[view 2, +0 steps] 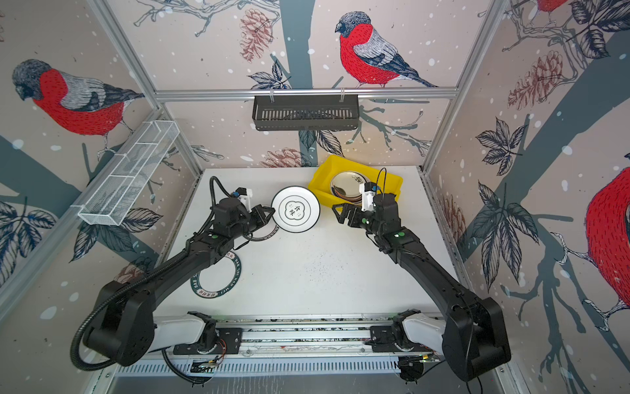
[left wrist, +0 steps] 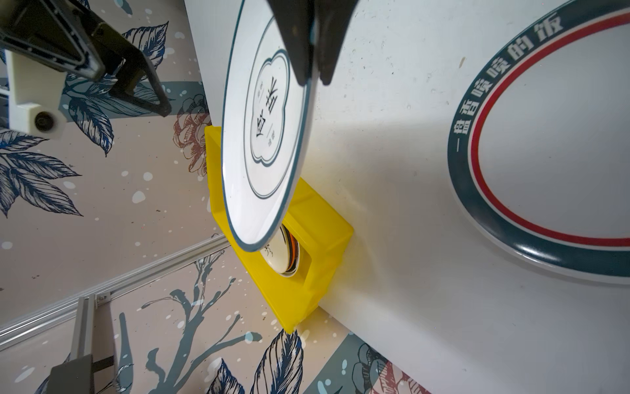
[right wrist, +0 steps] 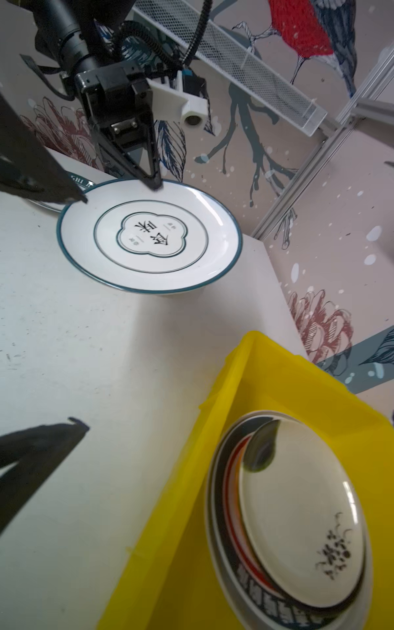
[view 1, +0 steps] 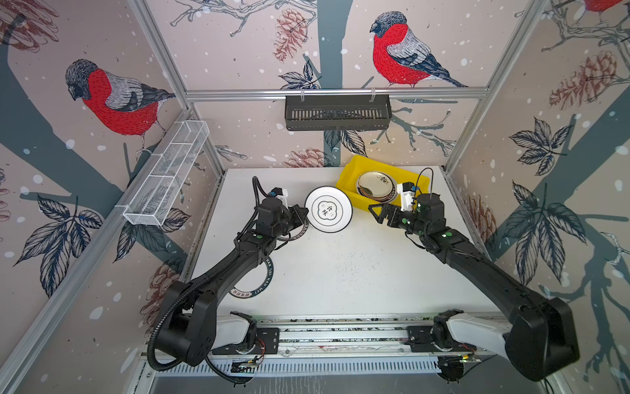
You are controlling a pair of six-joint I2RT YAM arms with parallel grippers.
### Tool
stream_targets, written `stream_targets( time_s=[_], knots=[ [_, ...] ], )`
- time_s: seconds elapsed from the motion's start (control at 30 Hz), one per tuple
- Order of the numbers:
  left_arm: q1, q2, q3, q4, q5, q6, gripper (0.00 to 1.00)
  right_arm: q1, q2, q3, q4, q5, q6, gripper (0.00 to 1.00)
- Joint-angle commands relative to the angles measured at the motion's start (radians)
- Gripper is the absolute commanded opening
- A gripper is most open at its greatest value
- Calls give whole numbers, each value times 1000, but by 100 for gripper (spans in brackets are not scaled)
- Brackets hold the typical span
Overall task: Place the plates into the plastic bin on the countertop
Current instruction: 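Lift the cloud-emblem plate on edge with the left gripper toward the right gripper, then grasp the plate rim with the right gripper and open the left gripper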
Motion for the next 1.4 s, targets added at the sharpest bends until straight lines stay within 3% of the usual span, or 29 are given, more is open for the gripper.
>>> stream_targets(
  time_s=[0.0,0.2,0.5,0.57,0.7,0.9,1.13,1.33,1.37],
  knots=[
    [-9,32,-6,74,33,-18,0,-4,-28,-46,113,-50,31,99],
    [-63,93,6,153,61,-47,0,-2,12,-91,198,-105,57,99],
    [-147,210,53,320,119,-133,0,-4,107,-91,236,-120,59,89],
    [-157,228,69,324,132,-139,0,-7,120,-86,248,-128,65,82],
    [-165,237,79,326,138,-138,0,-11,145,-80,274,-145,88,58],
    [-165,247,103,291,164,-108,0,-13,151,-93,305,-141,119,31],
    [-163,278,131,285,190,-97,0,-11,145,-97,310,-132,140,6],
    [-163,276,135,266,182,-88,0,-12,144,-101,304,-129,153,0],
    [-162,276,134,260,178,-86,8,-13,141,-103,307,-126,155,0]
  ],
)
